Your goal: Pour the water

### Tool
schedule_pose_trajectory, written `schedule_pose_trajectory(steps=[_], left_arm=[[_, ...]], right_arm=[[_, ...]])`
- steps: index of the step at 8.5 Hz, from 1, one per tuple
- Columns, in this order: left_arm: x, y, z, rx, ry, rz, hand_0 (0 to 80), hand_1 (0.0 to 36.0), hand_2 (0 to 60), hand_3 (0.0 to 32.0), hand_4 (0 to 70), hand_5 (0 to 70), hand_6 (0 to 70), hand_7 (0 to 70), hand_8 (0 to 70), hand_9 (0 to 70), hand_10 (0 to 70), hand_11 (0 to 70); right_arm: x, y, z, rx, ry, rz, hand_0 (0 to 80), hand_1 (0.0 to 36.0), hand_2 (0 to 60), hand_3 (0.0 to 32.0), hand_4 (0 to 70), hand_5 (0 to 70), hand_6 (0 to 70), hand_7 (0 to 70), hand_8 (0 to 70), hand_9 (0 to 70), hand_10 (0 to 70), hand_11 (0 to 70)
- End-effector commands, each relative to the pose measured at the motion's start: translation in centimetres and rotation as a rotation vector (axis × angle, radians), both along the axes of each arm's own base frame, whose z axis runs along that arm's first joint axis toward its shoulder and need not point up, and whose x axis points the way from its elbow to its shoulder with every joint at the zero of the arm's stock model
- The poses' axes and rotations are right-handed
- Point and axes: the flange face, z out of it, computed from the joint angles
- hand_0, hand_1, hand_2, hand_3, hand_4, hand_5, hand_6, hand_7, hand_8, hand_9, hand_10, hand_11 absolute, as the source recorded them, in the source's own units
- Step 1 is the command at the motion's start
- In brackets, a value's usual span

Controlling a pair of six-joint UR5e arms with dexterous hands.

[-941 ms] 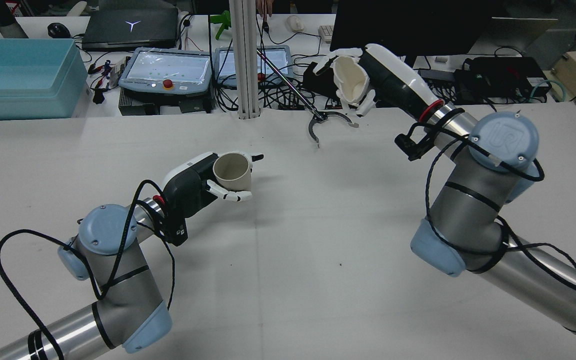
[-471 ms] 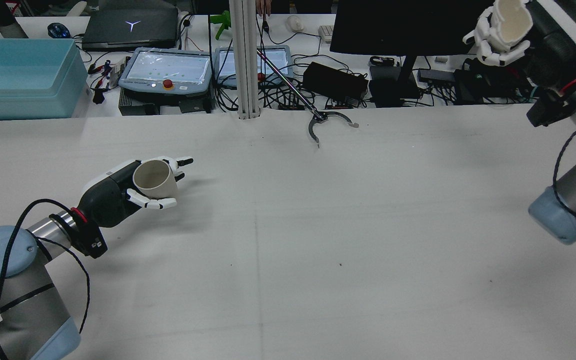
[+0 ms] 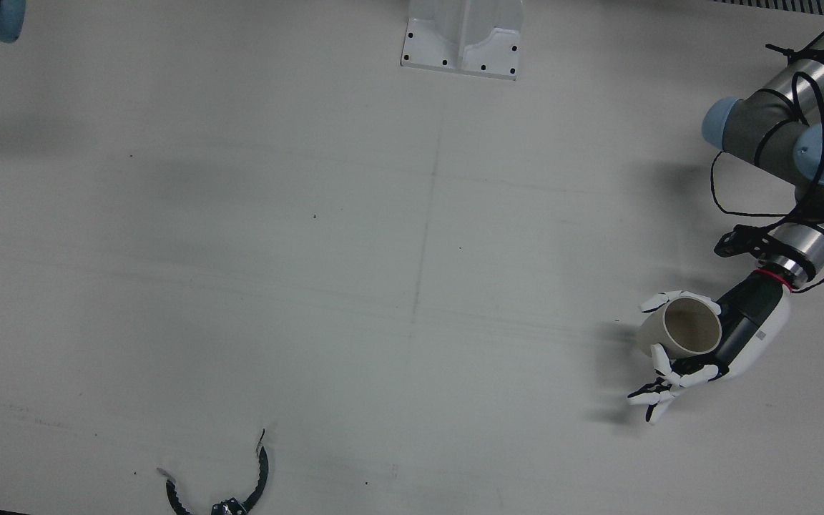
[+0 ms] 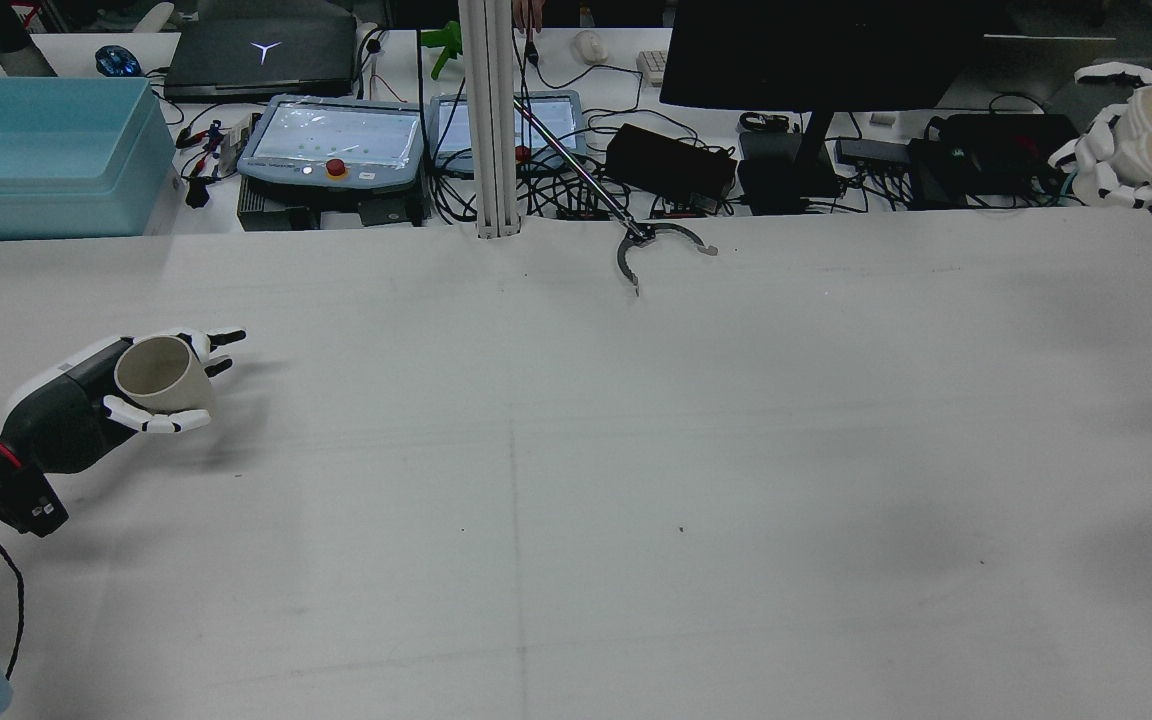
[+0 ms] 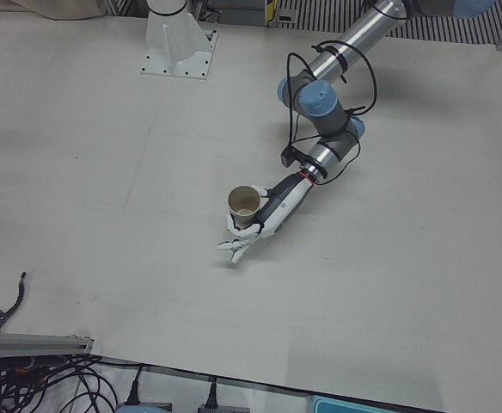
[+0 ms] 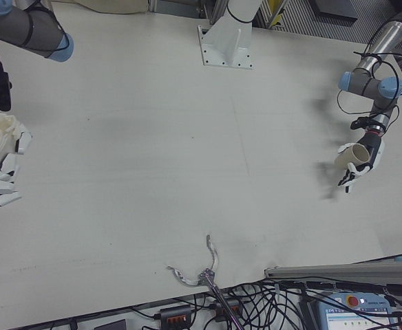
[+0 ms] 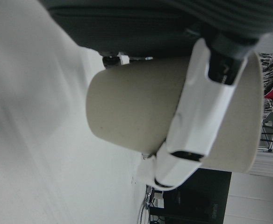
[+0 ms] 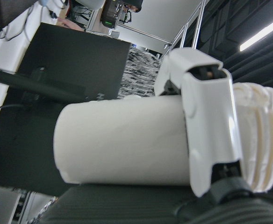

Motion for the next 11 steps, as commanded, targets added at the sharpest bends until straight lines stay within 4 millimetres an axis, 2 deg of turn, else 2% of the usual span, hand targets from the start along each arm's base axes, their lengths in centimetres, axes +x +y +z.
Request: schedule_pose_trajectory(steps=[1, 2, 3, 4, 5, 6, 7, 8, 9, 10, 11], left_arm=[[-5.0, 1.5, 7.3, -0.029, -0.045, -0.037, 80.0, 36.0, 49.4, 0.0, 45.3, 70.0, 17.9, 16.7, 5.2, 1.9, 6.6, 13.7], [-5.1, 1.6, 9.9, -0.037, -0.062, -0.036, 80.0, 36.0, 48.6, 0.0, 46.0, 70.0, 17.8, 16.5, 5.1, 1.9, 6.5, 13.5], [-5.1, 1.8, 11.9, -0.038, -0.072, -0.031, 80.0, 36.0, 48.2, 0.0, 46.0, 70.0, 17.8, 16.6, 5.1, 1.9, 6.4, 13.3], [-5.2, 1.9, 12.8, -0.044, -0.079, -0.031, 80.0, 36.0, 45.1, 0.0, 46.0, 70.0, 17.6, 16.6, 4.9, 1.9, 6.2, 12.7], [-5.5, 1.7, 12.9, -0.044, -0.082, -0.038, 80.0, 36.0, 39.4, 0.0, 46.3, 70.0, 17.3, 16.2, 4.9, 1.8, 6.1, 12.5], [-5.9, 1.5, 12.8, -0.042, -0.079, -0.047, 80.0, 36.0, 30.5, 0.0, 45.2, 70.0, 17.3, 15.6, 4.8, 1.7, 5.7, 11.7], [-6.3, 1.4, 12.8, -0.041, -0.078, -0.051, 80.0, 32.6, 10.0, 0.0, 36.0, 70.0, 16.0, 13.6, 3.8, 1.3, 3.7, 8.2], [-6.3, 1.4, 12.9, -0.043, -0.079, -0.053, 78.4, 24.9, 0.2, 0.0, 28.1, 70.0, 13.4, 10.7, 2.2, 0.7, 1.4, 4.5], [-6.4, 1.4, 13.0, -0.037, -0.092, -0.057, 66.1, 20.5, 0.0, 0.0, 28.6, 70.0, 11.1, 7.8, 1.2, 0.1, 0.0, 1.4], [-6.5, 1.4, 12.9, -0.031, -0.097, -0.060, 61.7, 17.8, 0.0, 0.0, 30.9, 19.6, 9.5, 5.6, 0.9, 0.0, 0.0, 0.0], [-6.6, 1.3, 13.0, -0.019, -0.108, -0.064, 59.4, 16.0, 0.0, 0.0, 31.5, 0.0, 8.5, 4.0, 0.7, 0.0, 0.0, 0.0]], right_arm=[[0.4, 2.7, 18.6, -0.096, -0.002, -0.016, 80.0, 36.0, 60.0, 0.0, 12.9, 29.1, 69.8, 70.0, 62.9, 70.0, 26.0, 41.9], [0.1, 2.9, 22.8, -0.138, 0.017, -0.020, 80.0, 36.0, 60.0, 0.0, 13.1, 29.1, 70.0, 70.0, 62.9, 70.0, 25.9, 41.8], [-0.1, 3.1, 26.0, -0.160, 0.044, -0.018, 80.0, 36.0, 60.0, 0.0, 11.7, 29.0, 69.7, 70.0, 64.6, 70.0, 27.8, 44.1], [-0.2, 3.0, 27.4, -0.166, 0.077, -0.012, 80.0, 36.0, 60.0, 0.0, 8.3, 28.8, 67.9, 70.0, 65.2, 70.0, 28.6, 45.0], [-0.2, 3.1, 27.6, -0.171, 0.093, -0.008, 80.0, 36.0, 60.0, 0.0, 7.1, 28.8, 67.8, 70.0, 65.7, 70.0, 28.8, 45.2], [-0.2, 3.1, 27.6, -0.170, 0.092, -0.008, 80.0, 36.0, 60.0, 0.0, 7.8, 28.2, 66.8, 70.0, 64.1, 70.0, 27.4, 43.3], [-0.2, 3.1, 27.6, -0.170, 0.088, -0.010, 80.0, 36.0, 44.8, 0.0, 5.1, 20.7, 48.4, 57.0, 41.3, 55.0, 7.0, 13.9], [0.0, 3.4, 27.7, -0.170, 0.083, -0.010, 68.3, 31.8, 17.4, 0.0, 1.1, 14.1, 31.4, 35.0, 19.4, 26.0, 0.0, 0.0], [0.0, 3.5, 27.7, -0.170, 0.081, -0.010, 62.4, 28.0, 8.6, 0.0, 0.8, 11.2, 23.5, 22.7, 9.8, 12.2, 0.0, 0.0], [0.0, 3.4, 27.6, -0.167, 0.079, -0.010, 60.9, 26.6, 6.4, 0.0, 0.7, 10.1, 20.8, 19.1, 6.7, 7.8, 0.0, 0.0], [-0.1, 3.3, 27.5, -0.166, 0.077, -0.011, 59.4, 25.4, 5.2, 0.0, 1.7, 9.0, 18.4, 15.5, 4.0, 3.6, 0.0, 0.0]])
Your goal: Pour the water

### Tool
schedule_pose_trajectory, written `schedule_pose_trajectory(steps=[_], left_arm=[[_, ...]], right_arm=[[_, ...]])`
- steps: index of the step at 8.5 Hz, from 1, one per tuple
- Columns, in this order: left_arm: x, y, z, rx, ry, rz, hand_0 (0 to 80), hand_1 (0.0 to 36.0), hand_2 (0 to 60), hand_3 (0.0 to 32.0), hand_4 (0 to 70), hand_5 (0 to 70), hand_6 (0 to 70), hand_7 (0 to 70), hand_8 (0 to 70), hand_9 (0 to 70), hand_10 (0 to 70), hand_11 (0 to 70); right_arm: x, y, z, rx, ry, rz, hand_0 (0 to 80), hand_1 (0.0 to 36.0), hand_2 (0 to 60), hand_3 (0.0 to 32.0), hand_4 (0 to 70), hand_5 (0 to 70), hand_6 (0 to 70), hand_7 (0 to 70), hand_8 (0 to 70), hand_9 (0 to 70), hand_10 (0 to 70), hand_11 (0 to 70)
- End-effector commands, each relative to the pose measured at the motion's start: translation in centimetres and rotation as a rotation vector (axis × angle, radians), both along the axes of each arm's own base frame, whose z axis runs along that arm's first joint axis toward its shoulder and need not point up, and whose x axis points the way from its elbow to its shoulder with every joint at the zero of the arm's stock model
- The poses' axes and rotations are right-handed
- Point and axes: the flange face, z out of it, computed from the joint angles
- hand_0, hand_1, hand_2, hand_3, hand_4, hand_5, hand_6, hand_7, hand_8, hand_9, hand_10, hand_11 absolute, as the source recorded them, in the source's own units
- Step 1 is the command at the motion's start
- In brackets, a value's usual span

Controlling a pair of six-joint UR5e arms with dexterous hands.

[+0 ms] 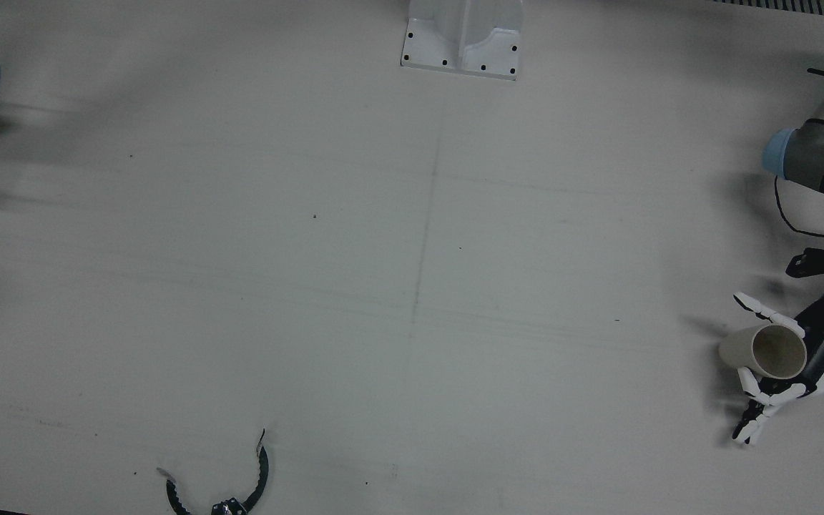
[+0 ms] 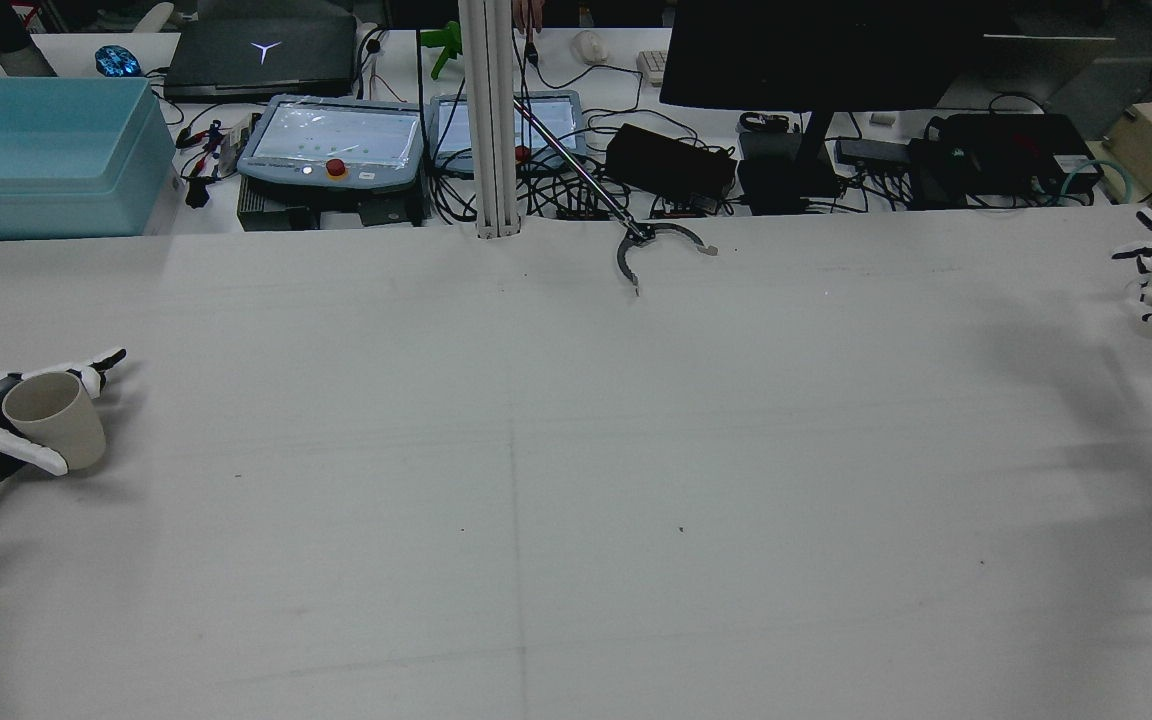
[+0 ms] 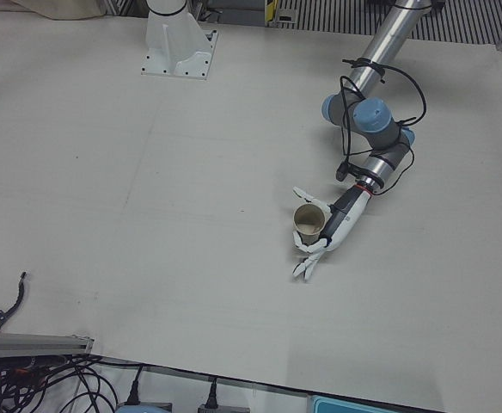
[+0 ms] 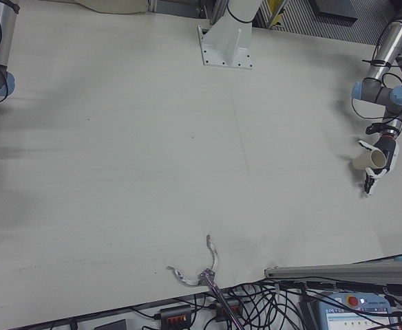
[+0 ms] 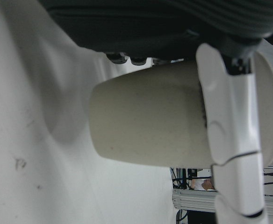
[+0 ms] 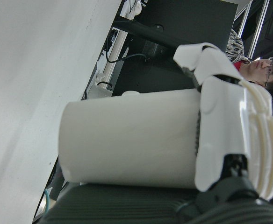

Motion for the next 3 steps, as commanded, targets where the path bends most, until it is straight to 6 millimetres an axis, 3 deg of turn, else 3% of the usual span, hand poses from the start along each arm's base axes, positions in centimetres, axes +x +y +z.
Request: schedule_pose_trajectory(steps=[1, 3], left_arm=[[-0.31, -0.07, 0.25, 0.018, -0.024, -0.009, 55.8, 12.8, 0.0, 0.0, 29.6, 0.0, 7.7, 2.8, 0.5, 0.0, 0.0, 0.0], [-0.22, -0.20, 0.23, 0.033, -0.025, -0.013, 50.9, 8.4, 0.0, 0.0, 26.1, 0.0, 6.6, 1.3, 0.3, 0.0, 0.0, 0.0]], right_arm=[[-0.19, -0.44, -0.36, 0.008, -0.003, -0.001, 58.4, 24.4, 3.1, 0.0, 0.8, 8.4, 16.7, 12.5, 2.4, 1.1, 0.0, 0.0], [-0.41, -0.64, -0.56, 0.011, -0.001, -0.004, 56.6, 23.2, 0.8, 0.0, 0.0, 7.5, 11.3, 0.6, 1.2, 0.0, 0.0, 0.0]])
